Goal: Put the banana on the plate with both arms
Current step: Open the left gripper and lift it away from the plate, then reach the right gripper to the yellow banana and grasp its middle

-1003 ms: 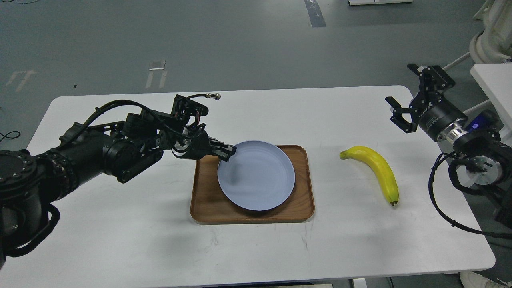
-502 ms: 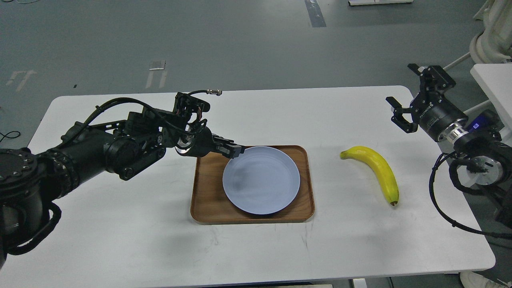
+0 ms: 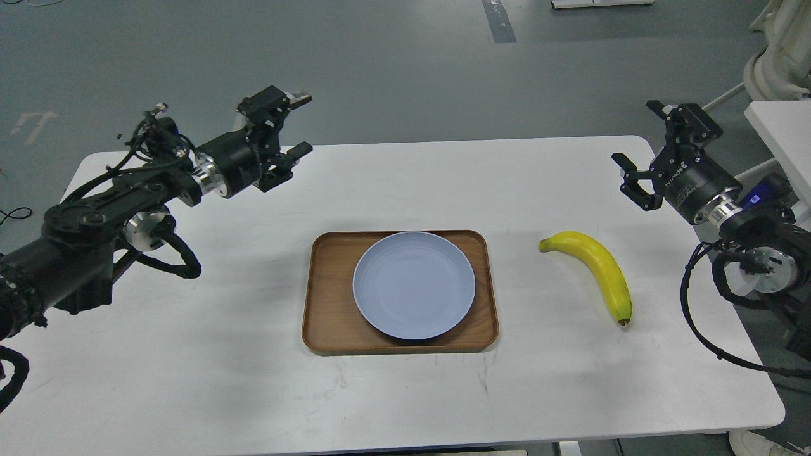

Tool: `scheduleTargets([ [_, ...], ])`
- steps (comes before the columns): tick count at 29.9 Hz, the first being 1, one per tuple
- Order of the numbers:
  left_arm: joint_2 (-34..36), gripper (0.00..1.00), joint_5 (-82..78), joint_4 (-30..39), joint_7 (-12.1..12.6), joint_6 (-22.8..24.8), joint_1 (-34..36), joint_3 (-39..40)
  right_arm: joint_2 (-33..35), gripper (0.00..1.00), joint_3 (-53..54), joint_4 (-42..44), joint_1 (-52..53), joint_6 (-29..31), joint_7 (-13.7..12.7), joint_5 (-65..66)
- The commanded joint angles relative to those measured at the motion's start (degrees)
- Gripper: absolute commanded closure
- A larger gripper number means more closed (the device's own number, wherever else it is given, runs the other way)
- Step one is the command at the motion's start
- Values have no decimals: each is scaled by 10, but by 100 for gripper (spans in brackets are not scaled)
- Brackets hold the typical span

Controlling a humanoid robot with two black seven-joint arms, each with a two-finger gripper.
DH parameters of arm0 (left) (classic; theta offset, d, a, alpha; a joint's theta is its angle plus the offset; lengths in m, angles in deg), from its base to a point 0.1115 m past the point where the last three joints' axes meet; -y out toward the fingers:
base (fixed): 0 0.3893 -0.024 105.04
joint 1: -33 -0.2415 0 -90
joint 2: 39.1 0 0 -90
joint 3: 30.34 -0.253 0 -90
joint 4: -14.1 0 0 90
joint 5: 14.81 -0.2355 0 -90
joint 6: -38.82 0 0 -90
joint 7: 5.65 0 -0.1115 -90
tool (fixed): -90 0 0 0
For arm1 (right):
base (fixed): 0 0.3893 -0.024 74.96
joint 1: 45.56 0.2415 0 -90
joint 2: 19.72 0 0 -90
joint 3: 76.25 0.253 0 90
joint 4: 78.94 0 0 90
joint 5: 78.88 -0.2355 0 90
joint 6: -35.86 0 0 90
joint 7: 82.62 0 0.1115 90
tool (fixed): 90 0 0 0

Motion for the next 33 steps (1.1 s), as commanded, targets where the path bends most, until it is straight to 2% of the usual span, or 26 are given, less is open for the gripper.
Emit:
scheduleTargets([
  [1, 12, 2, 18, -12, 0, 1, -60, 108, 1, 0, 0, -2, 0, 0, 0, 9],
  [4, 20, 2, 21, -22, 7, 1, -101, 178, 17, 0, -1, -9, 3, 0, 0, 65],
  [6, 25, 2, 22, -23, 23, 1, -110, 187, 31, 0, -1, -31, 3, 0, 0, 129],
  [13, 27, 2, 21, -23, 27, 1, -109, 189, 103, 0, -49, -105, 64, 0, 8, 402],
  [15, 26, 2, 21, -22, 29, 1, -103, 189, 131, 0, -103, -125, 105, 0, 20, 500],
  [20, 26, 2, 21, -20, 29, 1, -100, 190, 138, 0, -249, -130, 175, 0, 58, 687],
  [22, 27, 2, 21, -19, 28, 1, -100, 190, 133, 0, -315, -130, 203, 0, 58, 739],
  [26, 29, 2, 21, -18, 28, 1, -100, 191, 107, 0, -390, -110, 234, -8, 58, 750],
  [33, 32, 2, 21, -18, 27, 1, -100, 190, 55, 0, -402, -48, 239, -9, 58, 753],
])
